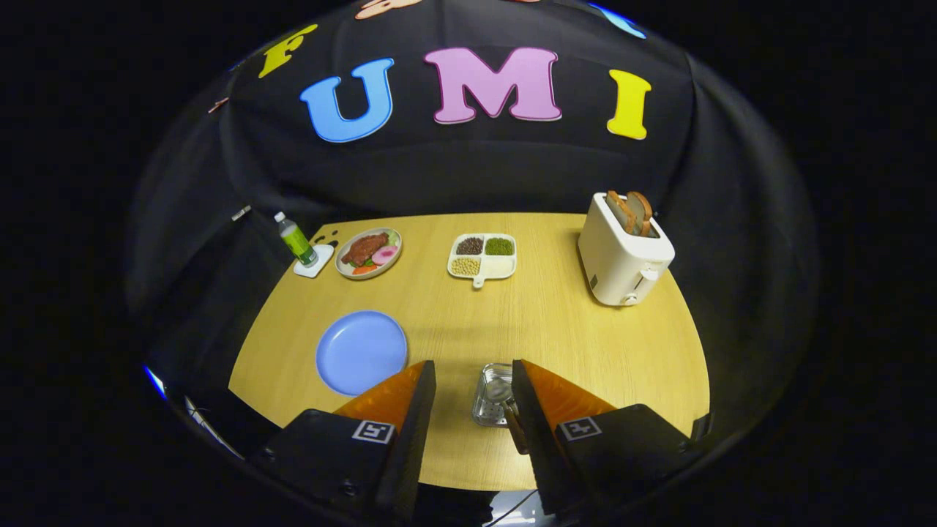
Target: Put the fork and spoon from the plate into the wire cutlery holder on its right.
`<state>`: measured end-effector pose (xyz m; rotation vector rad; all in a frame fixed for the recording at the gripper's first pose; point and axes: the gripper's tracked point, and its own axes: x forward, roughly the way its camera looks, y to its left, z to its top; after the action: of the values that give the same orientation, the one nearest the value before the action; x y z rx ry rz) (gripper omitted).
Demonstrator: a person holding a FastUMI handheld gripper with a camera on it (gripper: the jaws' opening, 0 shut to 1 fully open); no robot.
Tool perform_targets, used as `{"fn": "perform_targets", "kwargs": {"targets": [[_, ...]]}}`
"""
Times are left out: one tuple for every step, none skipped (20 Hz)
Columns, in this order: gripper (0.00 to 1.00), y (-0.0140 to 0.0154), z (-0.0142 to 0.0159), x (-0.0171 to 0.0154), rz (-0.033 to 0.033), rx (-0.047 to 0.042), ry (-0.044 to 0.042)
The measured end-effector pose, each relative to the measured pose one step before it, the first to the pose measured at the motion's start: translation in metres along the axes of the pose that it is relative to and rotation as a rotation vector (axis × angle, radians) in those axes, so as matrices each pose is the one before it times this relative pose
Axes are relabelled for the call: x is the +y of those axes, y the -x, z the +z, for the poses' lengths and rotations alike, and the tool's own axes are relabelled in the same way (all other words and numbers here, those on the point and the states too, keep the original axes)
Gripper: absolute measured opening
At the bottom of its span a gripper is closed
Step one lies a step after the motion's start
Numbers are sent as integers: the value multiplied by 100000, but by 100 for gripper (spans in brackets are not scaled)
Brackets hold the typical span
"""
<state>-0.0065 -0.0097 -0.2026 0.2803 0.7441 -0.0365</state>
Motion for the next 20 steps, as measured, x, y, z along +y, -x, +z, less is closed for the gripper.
{"fn": "perform_targets", "kwargs": {"targets": [[66,487,602,465,-37,-3286,2614],[66,548,573,584,627,-3214,2659],[66,511,707,611,641,-3282,2761],[66,676,755,639,987,-3473,2492],[66,550,842,627,891,-3509,2045],[66,458,894,674,1174,-3761,1273],[67,476,967,531,1056,-3608,825],[68,356,945,461,910,-3618,512],[69,276,870,234,370,-2990,892],[69,312,832,76,579,-2577,314],[70,264,578,77,824,-2117,-358],[71,330,493,-310,798,-2193,-948],[76,479,631,60,858,-2332,-271],[81,444,436,-18,575,-1520,91],[83,422,449,-156,132,-1531,488],[83,350,400,-153,506,-1735,268],[85,306,497,-154,488,-1576,156],[88,340,348,-277,481,-1435,148],[96,344,216,-197,704,-775,-245],[98,216,138,-120,907,-637,-533]]}}
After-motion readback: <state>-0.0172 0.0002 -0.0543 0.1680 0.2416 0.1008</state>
